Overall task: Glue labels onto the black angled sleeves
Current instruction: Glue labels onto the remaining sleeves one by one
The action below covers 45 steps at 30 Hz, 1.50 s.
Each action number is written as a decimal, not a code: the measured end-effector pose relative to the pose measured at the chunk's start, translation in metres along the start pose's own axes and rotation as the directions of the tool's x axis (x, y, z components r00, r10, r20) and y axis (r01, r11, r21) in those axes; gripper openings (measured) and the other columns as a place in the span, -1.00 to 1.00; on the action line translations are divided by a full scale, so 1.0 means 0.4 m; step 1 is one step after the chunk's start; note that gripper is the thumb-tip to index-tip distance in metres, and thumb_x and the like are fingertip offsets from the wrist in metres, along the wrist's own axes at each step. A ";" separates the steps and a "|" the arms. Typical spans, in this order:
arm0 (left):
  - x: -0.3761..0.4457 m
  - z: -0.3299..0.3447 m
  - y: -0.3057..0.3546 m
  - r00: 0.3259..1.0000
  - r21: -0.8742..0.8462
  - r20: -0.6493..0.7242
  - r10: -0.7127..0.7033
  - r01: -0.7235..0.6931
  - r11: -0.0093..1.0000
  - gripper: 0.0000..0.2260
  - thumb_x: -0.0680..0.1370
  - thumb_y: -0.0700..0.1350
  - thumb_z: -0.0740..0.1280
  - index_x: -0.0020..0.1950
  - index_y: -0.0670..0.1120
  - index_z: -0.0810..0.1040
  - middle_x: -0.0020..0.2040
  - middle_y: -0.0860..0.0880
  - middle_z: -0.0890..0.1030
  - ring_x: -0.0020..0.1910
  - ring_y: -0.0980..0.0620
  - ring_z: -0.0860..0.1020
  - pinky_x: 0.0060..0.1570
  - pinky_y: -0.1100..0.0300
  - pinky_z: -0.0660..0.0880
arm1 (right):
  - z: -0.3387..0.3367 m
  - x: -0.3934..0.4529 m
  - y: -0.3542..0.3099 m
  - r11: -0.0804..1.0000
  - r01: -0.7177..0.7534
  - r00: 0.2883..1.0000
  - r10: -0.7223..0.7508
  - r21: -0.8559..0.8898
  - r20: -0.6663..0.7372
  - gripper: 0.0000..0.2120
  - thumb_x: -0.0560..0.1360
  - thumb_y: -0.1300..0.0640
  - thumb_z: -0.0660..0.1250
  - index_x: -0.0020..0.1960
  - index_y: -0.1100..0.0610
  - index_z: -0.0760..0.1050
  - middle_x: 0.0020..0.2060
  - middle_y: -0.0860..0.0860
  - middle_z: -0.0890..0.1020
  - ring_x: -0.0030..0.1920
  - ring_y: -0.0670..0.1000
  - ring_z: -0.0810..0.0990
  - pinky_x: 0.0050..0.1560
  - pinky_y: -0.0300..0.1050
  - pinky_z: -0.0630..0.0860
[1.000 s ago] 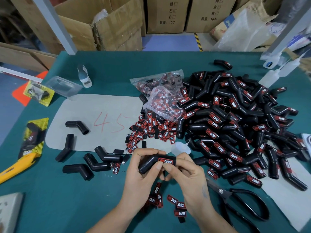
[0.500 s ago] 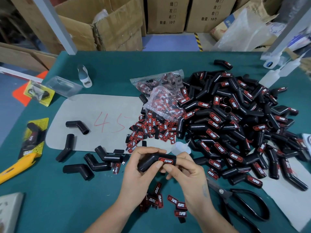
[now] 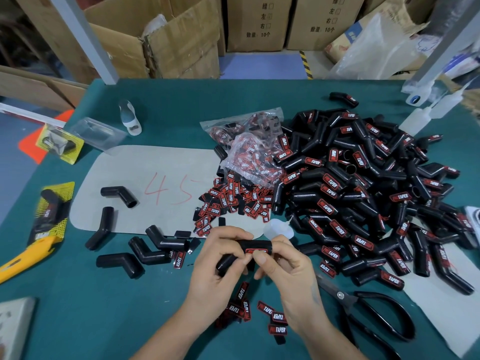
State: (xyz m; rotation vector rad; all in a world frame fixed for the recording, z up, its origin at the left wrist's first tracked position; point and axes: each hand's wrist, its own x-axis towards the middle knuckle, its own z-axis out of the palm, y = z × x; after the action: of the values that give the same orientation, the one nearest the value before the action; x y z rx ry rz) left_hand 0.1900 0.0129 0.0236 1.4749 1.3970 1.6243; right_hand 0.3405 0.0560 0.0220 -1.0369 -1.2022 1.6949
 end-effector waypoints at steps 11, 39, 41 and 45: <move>0.002 -0.004 -0.009 0.995 0.120 -0.002 0.102 -0.101 0.988 -0.86 0.57 -0.23 0.40 0.01 0.00 0.66 0.14 0.01 0.63 0.12 0.03 0.64 0.15 0.20 0.52 | -0.004 0.001 0.012 0.999 0.038 0.999 -0.038 0.012 0.009 -0.71 0.53 -0.18 0.51 -0.03 0.06 0.73 -0.21 -0.14 0.58 -0.25 -0.08 0.58 -0.14 -0.18 0.59; 0.000 -0.006 -0.049 0.964 0.228 0.070 0.258 -0.267 0.936 -0.79 0.61 -0.28 0.42 0.21 -0.09 0.68 0.25 0.03 0.62 0.21 -0.01 0.64 0.23 0.19 0.53 | -0.010 -0.001 0.026 0.988 -0.050 0.998 0.044 0.145 0.044 -0.60 0.50 -0.23 0.50 -0.20 0.11 0.60 -0.38 -0.03 0.37 -0.34 -0.07 0.42 -0.12 -0.04 0.57; 0.001 -0.007 -0.052 0.964 0.235 0.080 0.255 -0.267 0.935 -0.79 0.61 -0.28 0.41 0.22 -0.10 0.69 0.25 0.03 0.61 0.21 -0.01 0.63 0.23 0.20 0.52 | -0.009 0.000 0.023 0.990 -0.040 0.999 0.036 0.133 0.035 -0.61 0.50 -0.23 0.49 -0.20 0.11 0.62 -0.37 -0.04 0.37 -0.34 -0.08 0.41 -0.13 -0.07 0.58; 0.000 -0.010 -0.054 0.966 0.227 0.092 0.242 -0.257 0.940 -0.78 0.62 -0.26 0.41 0.24 -0.07 0.69 0.25 0.05 0.60 0.21 0.00 0.63 0.22 0.21 0.52 | -0.005 0.002 0.019 0.992 -0.038 0.999 0.036 0.119 0.019 -0.72 0.53 -0.11 0.44 -0.20 0.09 0.64 -0.36 -0.03 0.35 -0.33 -0.06 0.35 -0.14 -0.09 0.58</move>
State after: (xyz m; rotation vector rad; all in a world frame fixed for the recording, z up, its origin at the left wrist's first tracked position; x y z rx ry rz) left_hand 0.1808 0.0186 0.0045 1.8920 1.4569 1.5834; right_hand 0.3409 0.0554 0.0141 -0.9795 -1.0840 1.7844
